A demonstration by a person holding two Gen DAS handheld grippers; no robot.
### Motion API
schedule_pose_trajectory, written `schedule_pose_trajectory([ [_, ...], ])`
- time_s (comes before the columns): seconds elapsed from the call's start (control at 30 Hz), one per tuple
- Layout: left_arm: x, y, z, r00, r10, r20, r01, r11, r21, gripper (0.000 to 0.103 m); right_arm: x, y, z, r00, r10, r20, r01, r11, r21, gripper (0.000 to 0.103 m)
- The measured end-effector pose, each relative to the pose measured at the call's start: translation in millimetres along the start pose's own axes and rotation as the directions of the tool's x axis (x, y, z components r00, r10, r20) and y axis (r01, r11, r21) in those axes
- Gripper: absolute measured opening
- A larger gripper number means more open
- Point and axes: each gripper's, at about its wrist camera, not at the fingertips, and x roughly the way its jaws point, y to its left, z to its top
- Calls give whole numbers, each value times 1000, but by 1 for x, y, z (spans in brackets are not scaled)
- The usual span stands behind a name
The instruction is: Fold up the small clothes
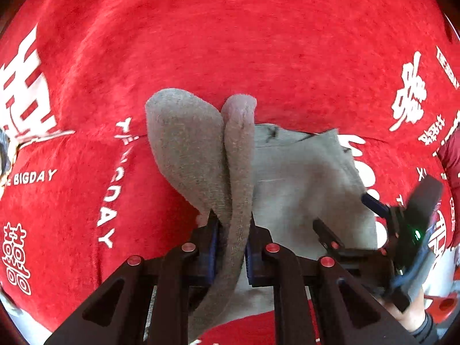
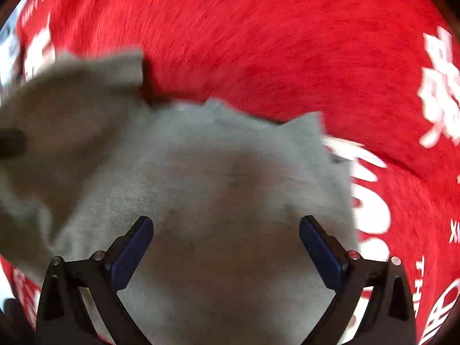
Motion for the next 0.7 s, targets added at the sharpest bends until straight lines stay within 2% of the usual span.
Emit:
schedule_pose_trajectory([
  [0.27, 14, -94, 16, 997, -60, -43, 61, 998, 32, 12, -40, -61, -52, 1000, 31, 8, -31, 998, 61, 102],
  [0.47, 70, -166, -6, 988, -77, -132, 89, 992, 87, 12, -42, -90, -76, 994, 107, 18, -109, 976, 190, 102],
  [0.53, 93, -169, -16, 974, -100, -203, 116, 991, 69, 12, -44, -97, -81, 989, 147, 30, -150, 964, 220, 102],
  [0.57, 94, -166, -17, 970, -124, -209, 139, 989, 58, 12, -47, -101, -83, 984, 175, 44, -181, 956, 232, 102],
  [0.63, 84, -147, -16, 963, -205, -174, 210, 978, 13, 12, -54, -107, -85, 968, 238, 80, -250, 938, 239, 102],
  [0.7, 73, -124, -10, 954, -263, -145, 260, 965, -46, 12, -58, -110, -83, 939, 321, 122, -342, 909, 237, 102],
])
